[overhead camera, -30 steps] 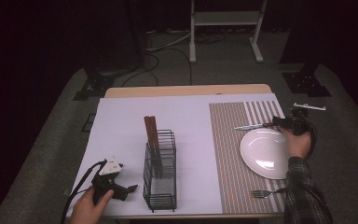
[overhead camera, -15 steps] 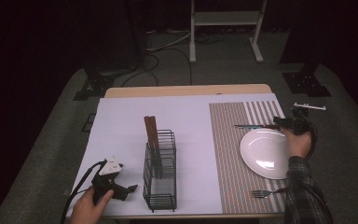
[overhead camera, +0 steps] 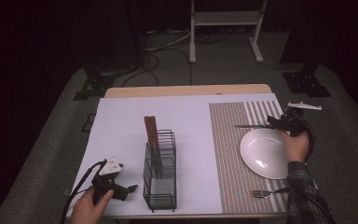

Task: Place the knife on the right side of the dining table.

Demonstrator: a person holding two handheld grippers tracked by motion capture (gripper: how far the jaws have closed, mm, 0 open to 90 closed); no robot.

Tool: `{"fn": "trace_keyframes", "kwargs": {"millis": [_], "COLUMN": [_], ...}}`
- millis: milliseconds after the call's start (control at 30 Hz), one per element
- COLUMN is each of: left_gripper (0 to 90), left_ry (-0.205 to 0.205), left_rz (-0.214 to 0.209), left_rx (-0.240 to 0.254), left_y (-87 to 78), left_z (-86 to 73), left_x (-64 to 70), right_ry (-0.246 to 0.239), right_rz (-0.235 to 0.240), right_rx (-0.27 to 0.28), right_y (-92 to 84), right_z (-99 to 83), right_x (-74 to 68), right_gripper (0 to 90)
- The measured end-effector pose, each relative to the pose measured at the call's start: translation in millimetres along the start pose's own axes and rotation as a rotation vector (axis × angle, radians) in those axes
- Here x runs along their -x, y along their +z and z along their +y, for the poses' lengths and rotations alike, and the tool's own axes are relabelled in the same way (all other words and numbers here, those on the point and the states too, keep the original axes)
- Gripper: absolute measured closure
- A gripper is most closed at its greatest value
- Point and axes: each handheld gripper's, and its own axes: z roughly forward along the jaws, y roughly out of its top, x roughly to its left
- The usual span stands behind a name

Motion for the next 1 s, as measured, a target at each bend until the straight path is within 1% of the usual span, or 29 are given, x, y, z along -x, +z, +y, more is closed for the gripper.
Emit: {"fn": "trace_keyframes", "kwargs": {"millis": [167,333,433,567,667,800,1000], "left_gripper": [0.0,0.0,0.0,0.0,0.0,0.0,0.0], "left_ry": [0.000,0.000,0.001,0.001,0.000,0.000,0.000], "left_rz": [0.001,0.001,0.000,0.000,0.000,0.000,0.001], "left_rx": [0.000,-0.001,-0.002,-0.001,-0.002,-0.002,-0.002], "left_y": [0.0,-0.2,-0.2,-0.2,-0.2,-0.2,-0.2], "left_z": [0.0,0.0,0.0,0.0,0.0,0.0,0.0], "left_x": [0.0,0.1,0.0,0.0,0.1,0.1,0.1], "right_ry": [-0.036,-0.082,-0.106,-0.167,-0.195,-0.238,-0.281], "right_rz": [0.027,0.055,0.085,0.114,0.153,0.192,0.256], "right_rx": [-0.004,-0.010,-0.010,-0.021,-0.021,-0.031,-0.049], "right_y": [-5.5,-11.1,-15.5,-20.6,-25.7,-32.1,-38.5], "right_z": [-2.3,-5.6,-7.8,-11.2,-14.0,-17.8,-24.9], "right_x": [-14.5,-28.4,-37.3,-51.7,-62.9,-77.8,-97.2], "right_gripper": [33.7,30.4,27.6,24.4,21.9,18.1,13.3]}}
